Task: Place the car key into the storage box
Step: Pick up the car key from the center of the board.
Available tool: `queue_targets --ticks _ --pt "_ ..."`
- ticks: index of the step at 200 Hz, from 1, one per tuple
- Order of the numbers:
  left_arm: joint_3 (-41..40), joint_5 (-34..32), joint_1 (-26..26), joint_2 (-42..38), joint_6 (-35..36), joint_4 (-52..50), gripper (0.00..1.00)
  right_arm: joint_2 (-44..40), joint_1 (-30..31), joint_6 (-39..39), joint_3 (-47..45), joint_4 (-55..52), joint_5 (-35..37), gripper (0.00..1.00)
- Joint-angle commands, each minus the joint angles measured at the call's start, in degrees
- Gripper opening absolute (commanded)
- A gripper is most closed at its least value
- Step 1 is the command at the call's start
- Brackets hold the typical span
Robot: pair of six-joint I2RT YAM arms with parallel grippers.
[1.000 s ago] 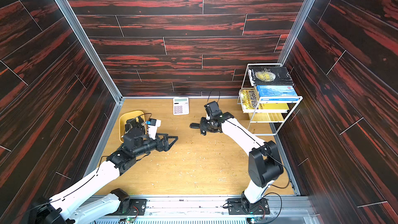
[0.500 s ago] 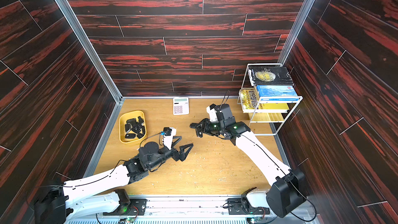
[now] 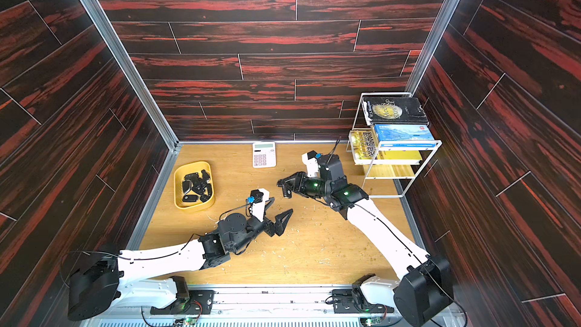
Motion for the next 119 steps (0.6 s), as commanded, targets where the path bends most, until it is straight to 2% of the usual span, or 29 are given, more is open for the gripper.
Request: queue_targets --ticks 1,34,59,75,86,119 --pt "1.78 -3.51 -0.37 1.00 -0.26 3.58 0.86 -0.64 0.26 1.06 -1.02 2.83 -0.73 0.30" --pt "2.59 -3.51 -0.59 2.77 -2.68 8.50 0.83 -1.27 0.26 2.45 -3.10 6.41 -0.95 0.30" --pt "3.84 -5.01 -1.43 3.75 0.05 8.12 0.79 -0.89 0.42 3.08 -3.63 7.32 -1.26 0.30" --pt "5.84 -7.24 -2.05 4.41 2.44 4.27 0.73 -0.85 0.43 3.10 -3.85 7.83 -1.25 0.30" --pt "7.34 -6.94 -2.35 4.90 4.63 0.01 0.73 -0.58 0.45 3.01 -3.55 7.61 -1.08 0.30" --pt "5.38 -8.63 -2.39 5.47 6.02 -0.40 0.74 0.51 0.52 3.07 -2.71 7.57 -1.42 0.30"
